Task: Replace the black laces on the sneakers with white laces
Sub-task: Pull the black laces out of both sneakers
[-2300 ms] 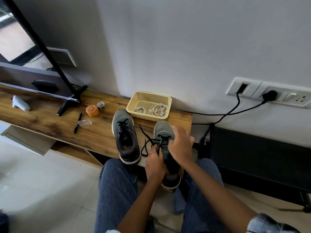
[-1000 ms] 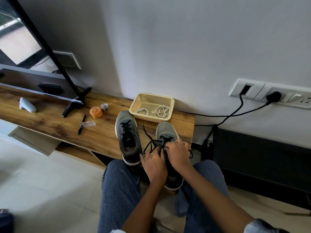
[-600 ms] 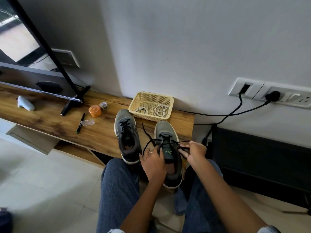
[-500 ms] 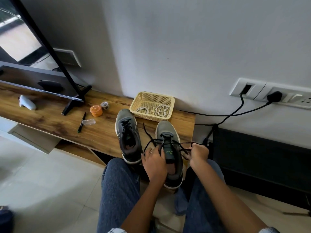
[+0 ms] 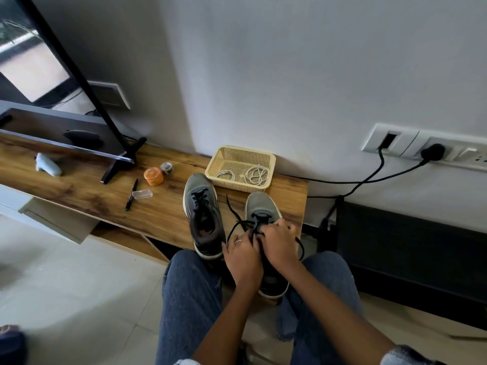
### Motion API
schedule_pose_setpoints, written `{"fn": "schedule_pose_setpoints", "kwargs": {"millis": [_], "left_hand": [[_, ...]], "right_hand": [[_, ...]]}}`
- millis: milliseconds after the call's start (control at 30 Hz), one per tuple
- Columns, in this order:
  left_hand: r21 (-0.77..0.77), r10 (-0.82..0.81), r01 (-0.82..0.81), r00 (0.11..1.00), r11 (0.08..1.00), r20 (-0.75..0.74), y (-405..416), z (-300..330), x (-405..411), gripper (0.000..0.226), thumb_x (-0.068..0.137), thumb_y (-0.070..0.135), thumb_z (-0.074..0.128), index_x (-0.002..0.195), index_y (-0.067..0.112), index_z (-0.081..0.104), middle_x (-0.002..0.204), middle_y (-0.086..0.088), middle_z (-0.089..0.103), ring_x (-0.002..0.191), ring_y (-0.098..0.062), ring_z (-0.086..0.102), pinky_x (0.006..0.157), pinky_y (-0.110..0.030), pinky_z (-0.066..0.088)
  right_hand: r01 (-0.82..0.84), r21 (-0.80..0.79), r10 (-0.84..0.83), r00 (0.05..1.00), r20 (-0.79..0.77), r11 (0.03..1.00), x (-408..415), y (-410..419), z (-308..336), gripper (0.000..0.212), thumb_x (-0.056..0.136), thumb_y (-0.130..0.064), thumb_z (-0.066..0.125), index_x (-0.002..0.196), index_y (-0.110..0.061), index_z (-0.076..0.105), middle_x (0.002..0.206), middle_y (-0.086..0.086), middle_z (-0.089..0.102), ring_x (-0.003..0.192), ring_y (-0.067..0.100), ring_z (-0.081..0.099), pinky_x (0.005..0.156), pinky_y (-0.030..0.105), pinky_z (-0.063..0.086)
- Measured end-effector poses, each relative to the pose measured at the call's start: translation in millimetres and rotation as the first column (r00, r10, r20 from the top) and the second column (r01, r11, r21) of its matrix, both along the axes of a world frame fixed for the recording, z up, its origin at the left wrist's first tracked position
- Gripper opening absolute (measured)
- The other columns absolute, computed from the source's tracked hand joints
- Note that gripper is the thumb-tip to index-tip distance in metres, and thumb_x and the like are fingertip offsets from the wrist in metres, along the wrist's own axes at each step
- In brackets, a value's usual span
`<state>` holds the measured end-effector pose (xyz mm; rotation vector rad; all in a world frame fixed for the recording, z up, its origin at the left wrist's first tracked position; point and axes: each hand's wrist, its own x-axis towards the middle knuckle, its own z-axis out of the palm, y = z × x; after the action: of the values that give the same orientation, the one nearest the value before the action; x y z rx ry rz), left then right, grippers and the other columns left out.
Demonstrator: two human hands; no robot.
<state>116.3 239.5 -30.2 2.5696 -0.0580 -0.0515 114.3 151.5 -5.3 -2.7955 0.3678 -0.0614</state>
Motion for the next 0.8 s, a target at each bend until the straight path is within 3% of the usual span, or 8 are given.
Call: {"fn": "schedule_pose_setpoints", "kwargs": {"millis": [200,367,433,533,567,600,700,800], "left_hand": [[-0.052,0.025,-0.025,1.000,0.998,-0.009,-4,-3,1,0.033,0.099,0.030,0.044,0.123,0.017,0.063,0.112,-0.006,0.067,0.117,-0.024,0.052,0.097,-0.038,0.042],[-0.045,0.016,-0.016,1.000,0.999,-0.008,-3,-7,3,0.032,0.098,0.031,0.046,0.122,0.019,0.064,0.110,-0.008,0.067,0.114,-0.024,0.054,0.094,-0.039,0.044],[-0.044,0.013,-0.013,1.000,0.999,-0.010,-4,-6,3,0.032,0.098,0.031,0.046,0.122,0.019,0.063,0.109,-0.007,0.067,0.113,-0.023,0.054,0.092,-0.037,0.044],[-0.067,0.056,-0.059,0.998,0.996,-0.043,0,-3,3,0.033,0.099,0.030,0.042,0.122,0.017,0.062,0.107,-0.006,0.067,0.111,-0.022,0.055,0.084,-0.036,0.047],[-0.083,0.066,-0.071,0.996,0.994,-0.056,0,-1,3,0.034,0.100,0.030,0.041,0.123,0.017,0.061,0.108,-0.006,0.066,0.111,-0.021,0.055,0.083,-0.036,0.047],[-0.100,0.070,-0.077,0.995,0.992,-0.071,1,1,1,0.034,0.100,0.030,0.040,0.125,0.017,0.060,0.109,-0.006,0.065,0.110,-0.022,0.055,0.082,-0.035,0.046],[-0.124,0.038,-0.050,0.994,0.991,-0.099,-1,8,-3,0.038,0.100,0.032,0.039,0.134,0.018,0.051,0.116,-0.007,0.062,0.112,-0.022,0.054,0.084,-0.035,0.045],[-0.131,0.007,-0.019,0.996,0.991,-0.089,-1,12,-2,0.044,0.100,0.032,0.040,0.142,0.021,0.039,0.120,-0.006,0.060,0.111,-0.022,0.055,0.084,-0.035,0.046]], "right_hand": [[0.139,0.486,-0.273,0.937,0.217,0.863,-1,-8,-3,0.019,0.092,-0.010,0.056,0.075,-0.004,0.058,0.069,0.006,0.059,0.065,0.016,0.053,0.059,0.024,0.042],[0.320,0.713,-0.554,0.824,0.115,0.624,-1,-16,4,0.021,0.095,-0.012,0.052,0.075,-0.005,0.055,0.065,0.005,0.060,0.059,0.010,0.054,0.053,0.019,0.038],[0.381,0.820,-0.706,0.707,0.040,0.427,0,-19,2,0.021,0.096,-0.011,0.049,0.075,-0.008,0.052,0.072,0.012,0.061,0.063,0.015,0.061,0.055,0.026,0.044],[0.337,0.939,-0.874,0.432,-0.222,-0.072,-2,-30,2,0.019,0.099,-0.009,0.042,0.081,-0.008,0.045,0.073,0.013,0.055,0.067,0.026,0.064,0.057,0.039,0.054],[0.354,0.931,-0.887,0.396,-0.237,-0.091,-4,-36,2,0.016,0.099,-0.010,0.042,0.084,-0.008,0.047,0.071,0.011,0.056,0.067,0.022,0.063,0.060,0.041,0.055],[0.426,0.905,-0.895,0.406,-0.186,0.005,-6,-42,-1,0.015,0.098,-0.013,0.044,0.086,-0.007,0.050,0.072,0.009,0.060,0.067,0.018,0.061,0.065,0.042,0.055],[0.588,0.745,-0.809,0.577,-0.113,0.315,-13,-50,-5,0.016,0.094,-0.017,0.049,0.103,-0.008,0.060,0.097,0.010,0.069,0.084,0.020,0.061,0.077,0.035,0.048],[0.594,0.634,-0.654,0.736,-0.178,0.495,-14,-48,-9,0.048,0.092,-0.019,0.054,0.138,-0.012,0.042,0.135,0.011,0.051,0.120,0.028,0.051,0.094,0.041,0.043]]}}
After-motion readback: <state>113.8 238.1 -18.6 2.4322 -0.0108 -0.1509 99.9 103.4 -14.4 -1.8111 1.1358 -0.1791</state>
